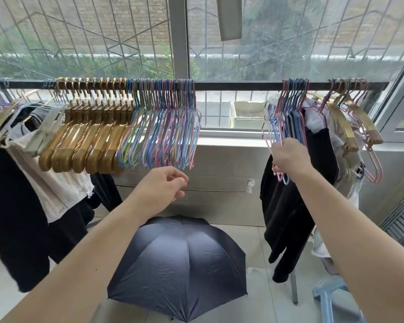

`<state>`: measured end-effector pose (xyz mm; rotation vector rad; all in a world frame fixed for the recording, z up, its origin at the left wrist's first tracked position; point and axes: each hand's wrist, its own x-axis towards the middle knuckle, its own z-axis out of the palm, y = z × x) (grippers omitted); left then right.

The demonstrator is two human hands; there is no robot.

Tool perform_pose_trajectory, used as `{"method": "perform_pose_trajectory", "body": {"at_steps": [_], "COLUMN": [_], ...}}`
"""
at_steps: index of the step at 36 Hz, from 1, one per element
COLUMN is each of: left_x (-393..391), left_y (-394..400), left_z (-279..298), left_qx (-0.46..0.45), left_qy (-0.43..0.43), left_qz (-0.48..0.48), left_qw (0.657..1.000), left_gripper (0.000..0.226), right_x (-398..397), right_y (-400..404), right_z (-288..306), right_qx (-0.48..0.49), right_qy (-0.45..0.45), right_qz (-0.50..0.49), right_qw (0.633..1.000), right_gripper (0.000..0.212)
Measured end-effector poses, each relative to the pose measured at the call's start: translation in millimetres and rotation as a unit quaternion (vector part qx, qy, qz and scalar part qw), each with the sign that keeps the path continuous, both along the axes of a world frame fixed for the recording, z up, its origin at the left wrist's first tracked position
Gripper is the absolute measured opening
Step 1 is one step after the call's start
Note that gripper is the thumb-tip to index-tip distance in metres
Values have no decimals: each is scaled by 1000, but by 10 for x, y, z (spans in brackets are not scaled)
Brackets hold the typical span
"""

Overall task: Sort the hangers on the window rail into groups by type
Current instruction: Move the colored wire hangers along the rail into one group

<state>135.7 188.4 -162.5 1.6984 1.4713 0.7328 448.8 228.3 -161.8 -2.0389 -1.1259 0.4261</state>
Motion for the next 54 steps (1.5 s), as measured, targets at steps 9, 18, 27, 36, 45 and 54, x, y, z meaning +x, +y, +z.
{"method": "perform_pose_trajectory", "body": {"at_steps": [9, 18, 27, 36, 45, 54], "left_x": [64, -4, -133, -467, -743, -878], "left_y": [46, 54, 76, 273, 568, 792], "left_z": [-32, -159, -177, -77, 164, 149], "left_qx": [-7, -31, -44, -53, -34, -42], "left_qy": [-7, -1, -18, -32, -51, -53], "left_qz": [-14, -8, 11, 31, 17, 2], "left_qw": [1000, 999, 999, 998, 998, 998], "left_gripper": [14, 16, 18, 17, 15, 17], "right_x": [70, -70, -361, -974, -1585, -1911], "right_y": [-44, -260, -224, 109, 679, 873], "right_z": [-130, -385, -423, -111, -7, -120], "right_qx": [-43, -179, -276, -166, -40, 6], "right_qy": [-9, 13, -2, 67, 121, 123], "right_qz": [36, 30, 185, 265, 194, 125], "right_qw": [998, 983, 943, 947, 973, 985], "right_gripper": [20, 14, 32, 24, 24, 30]}}
